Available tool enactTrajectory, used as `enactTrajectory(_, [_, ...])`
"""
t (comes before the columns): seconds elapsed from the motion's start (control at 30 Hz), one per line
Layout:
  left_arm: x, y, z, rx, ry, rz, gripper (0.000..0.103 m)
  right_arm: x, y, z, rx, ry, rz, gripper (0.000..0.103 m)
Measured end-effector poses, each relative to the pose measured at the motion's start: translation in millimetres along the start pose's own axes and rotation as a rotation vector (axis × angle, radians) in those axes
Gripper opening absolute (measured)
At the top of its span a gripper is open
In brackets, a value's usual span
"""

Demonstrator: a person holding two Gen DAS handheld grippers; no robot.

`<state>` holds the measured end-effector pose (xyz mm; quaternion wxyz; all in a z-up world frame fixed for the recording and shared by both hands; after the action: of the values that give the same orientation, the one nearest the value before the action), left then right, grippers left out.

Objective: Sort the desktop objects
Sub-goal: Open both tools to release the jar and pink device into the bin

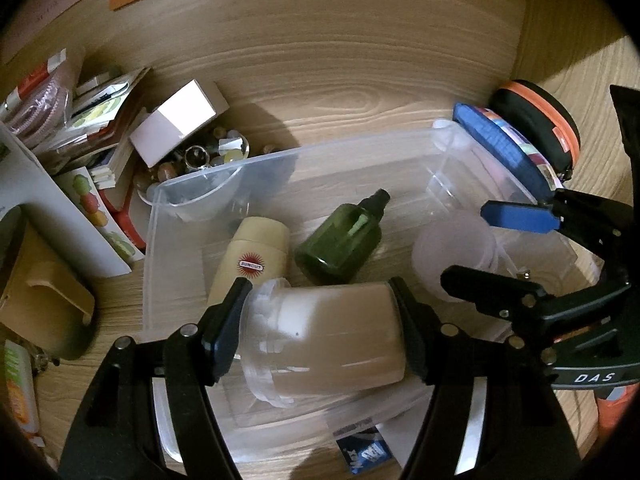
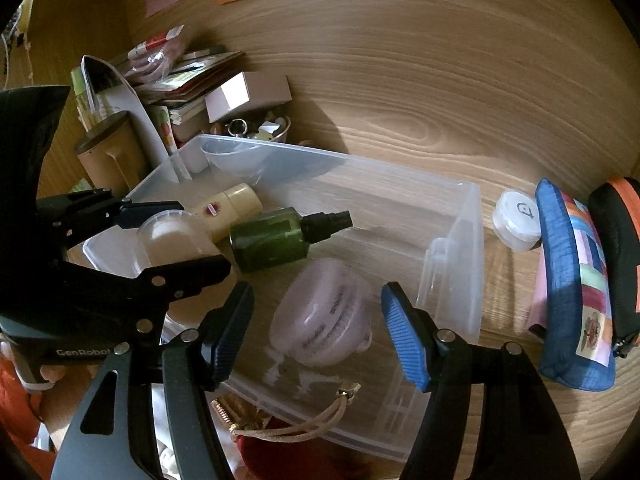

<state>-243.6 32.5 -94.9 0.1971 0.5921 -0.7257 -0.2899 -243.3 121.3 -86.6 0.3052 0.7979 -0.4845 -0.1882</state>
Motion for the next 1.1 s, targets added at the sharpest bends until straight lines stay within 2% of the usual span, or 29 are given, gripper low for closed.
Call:
enactTrajectory(0.23, [-5,5,-9,-0.033,0.026,0.024,0.073,-2,10,-19,-0.071,0.004,0.002,0.078])
enactTrajectory(0.37, [-4,10,-17,-0.045,0.039,0.021,0.073,-10,17,-27,-0.092,0.003,0.022,0.079])
enactTrajectory(0.47, [-2,14,-27,-0.062,0.033,0.009,0.082,-17,23,-35,-0.100,0.021,0.056,0.081])
enactTrajectory(0.57, [1,17,-42,-0.094,0.072,0.010,0.085,-19,27,-44,-0.114,0.038,0.076,0.082])
enactTrajectory(0.8, [9,17,-80,-0.154,0.128,0.014,0.093,-10,33,-76,-0.170,0.017,0.061,0.084])
enactTrajectory(1.1, [15,4,-125,-0.214,0.146,-0.001,0.095,-2,24,-120,-0.219,-0.003,0.065,0.084])
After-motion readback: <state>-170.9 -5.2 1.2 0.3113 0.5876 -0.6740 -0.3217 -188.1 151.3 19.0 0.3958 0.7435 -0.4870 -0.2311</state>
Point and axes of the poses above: each gripper's, at about its wrist camera, not at the fingertips, and z roughly the way its jaws point, x to its left, y to its top, the point moved 8 cm from there along z, roughly the way its jaws point, and after that the axes turned 3 degrees about -y, right-handed, at the moved point
